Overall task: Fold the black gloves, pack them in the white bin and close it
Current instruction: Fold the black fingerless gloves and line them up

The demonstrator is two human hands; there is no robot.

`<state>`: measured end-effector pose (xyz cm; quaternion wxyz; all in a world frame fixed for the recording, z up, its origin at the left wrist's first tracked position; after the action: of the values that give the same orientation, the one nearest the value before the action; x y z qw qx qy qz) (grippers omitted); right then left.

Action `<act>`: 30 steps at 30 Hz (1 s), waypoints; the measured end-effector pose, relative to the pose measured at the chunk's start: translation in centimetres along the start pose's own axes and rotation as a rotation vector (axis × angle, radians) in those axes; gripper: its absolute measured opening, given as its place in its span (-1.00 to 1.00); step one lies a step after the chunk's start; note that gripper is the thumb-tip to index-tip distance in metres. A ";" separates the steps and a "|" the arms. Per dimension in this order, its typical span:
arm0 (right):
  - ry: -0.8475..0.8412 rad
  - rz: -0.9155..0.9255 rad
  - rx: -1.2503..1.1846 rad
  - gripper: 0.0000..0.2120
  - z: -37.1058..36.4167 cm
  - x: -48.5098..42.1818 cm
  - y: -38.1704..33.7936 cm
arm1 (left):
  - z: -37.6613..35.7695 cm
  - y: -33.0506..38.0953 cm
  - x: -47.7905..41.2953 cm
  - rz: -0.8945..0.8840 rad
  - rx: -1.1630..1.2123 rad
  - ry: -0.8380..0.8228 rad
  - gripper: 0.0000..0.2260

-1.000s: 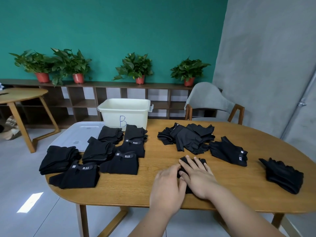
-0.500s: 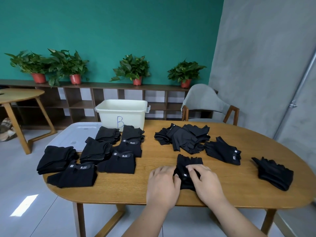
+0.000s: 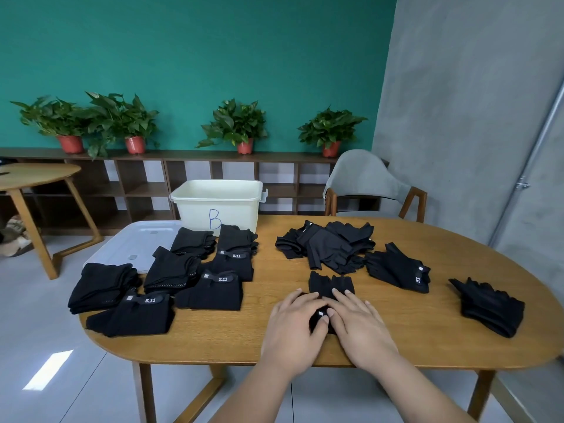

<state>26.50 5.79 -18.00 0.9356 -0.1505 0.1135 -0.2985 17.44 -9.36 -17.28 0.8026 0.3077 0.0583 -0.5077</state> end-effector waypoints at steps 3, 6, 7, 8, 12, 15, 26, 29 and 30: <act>0.118 0.003 -0.112 -0.59 -0.1 0.3 0.4 | 0.0 0.0 -0.2 0.039 -0.018 -0.011 -0.61; 0.292 -0.001 -0.285 -0.75 0.0 0.6 0.9 | -0.1 -0.1 -0.3 0.060 -0.024 -0.004 -0.60; 0.323 -0.003 -0.328 -0.79 -0.1 0.6 1.1 | -0.1 -0.2 -0.3 0.066 -0.027 -0.003 -0.60; 0.336 -0.003 -0.353 -0.82 -0.1 0.6 1.2 | -0.2 -0.3 -0.3 0.073 -0.030 -0.002 -0.60; 0.284 0.050 -0.268 -0.71 -0.1 0.7 0.8 | -0.3 -0.6 -0.4 0.112 -0.043 0.018 -0.60; 0.216 0.082 -0.148 -0.56 -0.2 0.8 0.4 | -0.4 -0.7 -0.5 0.139 -0.068 0.020 -0.58; 0.213 0.002 -0.325 -0.65 0.7 1.1 0.6 | -0.3 -0.5 -0.3 0.121 0.003 0.085 -0.52; 0.202 -0.033 -0.460 -0.66 1.2 1.3 0.7 | 0.0 -0.6 -0.1 0.072 0.037 0.113 -0.50; 0.199 -0.046 -0.503 -0.65 1.3 1.4 0.8 | 0.1 -0.6 -0.1 0.059 0.049 0.115 -0.49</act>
<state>28.39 5.85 -17.18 0.8459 -0.3507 0.2721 -0.2956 16.89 -9.55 -17.40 0.8047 0.3573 0.0830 -0.4668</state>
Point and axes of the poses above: each hand's wrist, its own x-axis away from the middle knuckle, its own z-axis out of the back of the hand, y = z × x, the point moved 1 cm from there along -x, towards the middle knuckle, and after that the axes turned 11 degrees about -z, right-handed, at the moved point
